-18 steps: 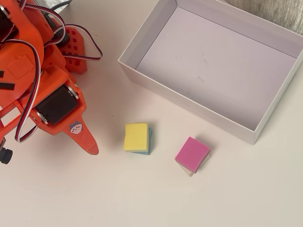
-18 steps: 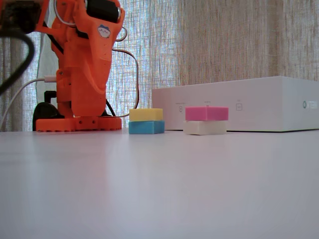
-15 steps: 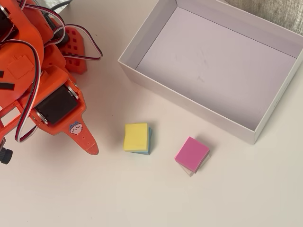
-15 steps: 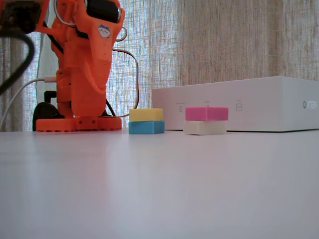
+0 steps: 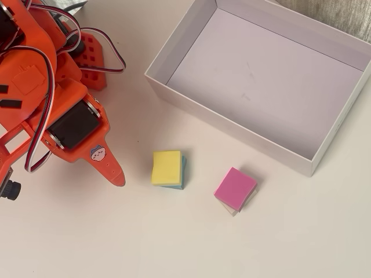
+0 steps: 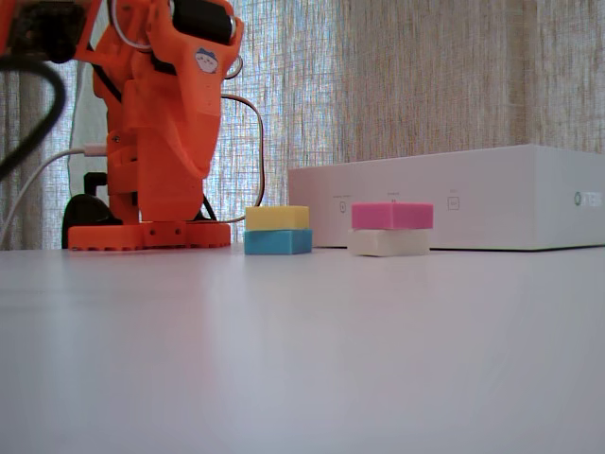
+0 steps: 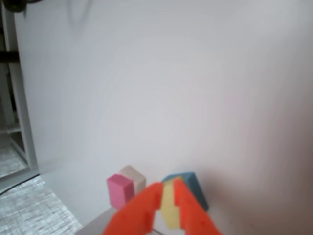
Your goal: Grasp the yellow cuboid and put it in the bin.
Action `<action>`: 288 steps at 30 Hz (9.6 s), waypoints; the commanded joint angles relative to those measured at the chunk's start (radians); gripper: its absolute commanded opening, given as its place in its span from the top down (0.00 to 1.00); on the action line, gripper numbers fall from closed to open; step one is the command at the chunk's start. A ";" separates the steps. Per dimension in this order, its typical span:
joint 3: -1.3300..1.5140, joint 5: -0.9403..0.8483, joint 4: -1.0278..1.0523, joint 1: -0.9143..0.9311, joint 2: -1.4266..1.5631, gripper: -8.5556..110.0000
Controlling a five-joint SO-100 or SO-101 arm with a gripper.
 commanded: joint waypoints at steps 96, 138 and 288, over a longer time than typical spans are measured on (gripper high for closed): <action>-0.607 -0.419 -0.084 -0.222 -1.289 0.81; -0.663 -0.422 -0.009 -0.241 -1.173 1.00; 0.008 -0.261 0.003 0.032 -0.002 1.00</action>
